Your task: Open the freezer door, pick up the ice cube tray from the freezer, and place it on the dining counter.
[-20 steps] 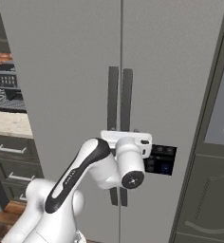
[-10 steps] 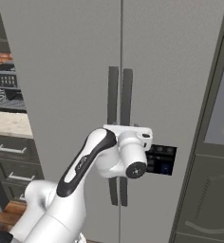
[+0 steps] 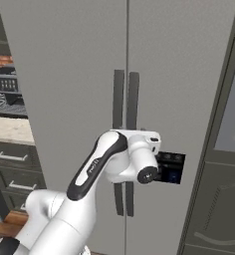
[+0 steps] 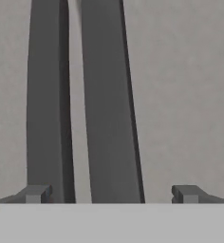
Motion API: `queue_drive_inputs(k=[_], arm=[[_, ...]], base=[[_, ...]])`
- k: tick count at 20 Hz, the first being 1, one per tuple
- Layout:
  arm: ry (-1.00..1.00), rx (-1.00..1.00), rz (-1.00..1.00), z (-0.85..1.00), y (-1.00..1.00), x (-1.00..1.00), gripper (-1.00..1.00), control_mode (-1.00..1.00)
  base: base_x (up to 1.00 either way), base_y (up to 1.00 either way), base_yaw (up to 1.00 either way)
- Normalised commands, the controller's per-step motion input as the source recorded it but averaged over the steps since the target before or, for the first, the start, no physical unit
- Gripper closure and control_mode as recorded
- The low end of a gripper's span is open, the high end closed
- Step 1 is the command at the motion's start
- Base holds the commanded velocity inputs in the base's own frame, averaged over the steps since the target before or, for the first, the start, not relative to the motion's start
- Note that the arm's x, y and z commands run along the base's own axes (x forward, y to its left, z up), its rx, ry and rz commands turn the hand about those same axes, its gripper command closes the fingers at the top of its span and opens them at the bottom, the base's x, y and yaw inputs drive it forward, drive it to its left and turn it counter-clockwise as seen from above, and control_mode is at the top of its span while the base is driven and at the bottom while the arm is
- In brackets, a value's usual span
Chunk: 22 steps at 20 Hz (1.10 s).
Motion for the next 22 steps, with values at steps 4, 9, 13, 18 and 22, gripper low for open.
queue_drive_inputs(k=[4, 9, 13, 18, 22], arm=[[0.00, 0.00, 0.07, -0.01, -0.01, 0.13, -1.00, -1.00], [0.00, 0.00, 0.06, -0.03, 0.00, 0.15, -1.00, -1.00], [0.00, 0.00, 0.05, -0.02, 0.00, 0.16, -1.00, -1.00], [0.00, 0.00, 0.03, -0.04, 0.00, 0.10, -1.00, -1.00], [0.00, 0.00, 0.01, -0.03, 0.00, 0.12, -1.00, -1.00]], base=[[0.00, 0.00, 0.00], [0.00, 0.00, 0.00], [0.00, 0.00, 0.00], [0.00, 0.00, 0.00], [0.00, 0.00, 0.00]])
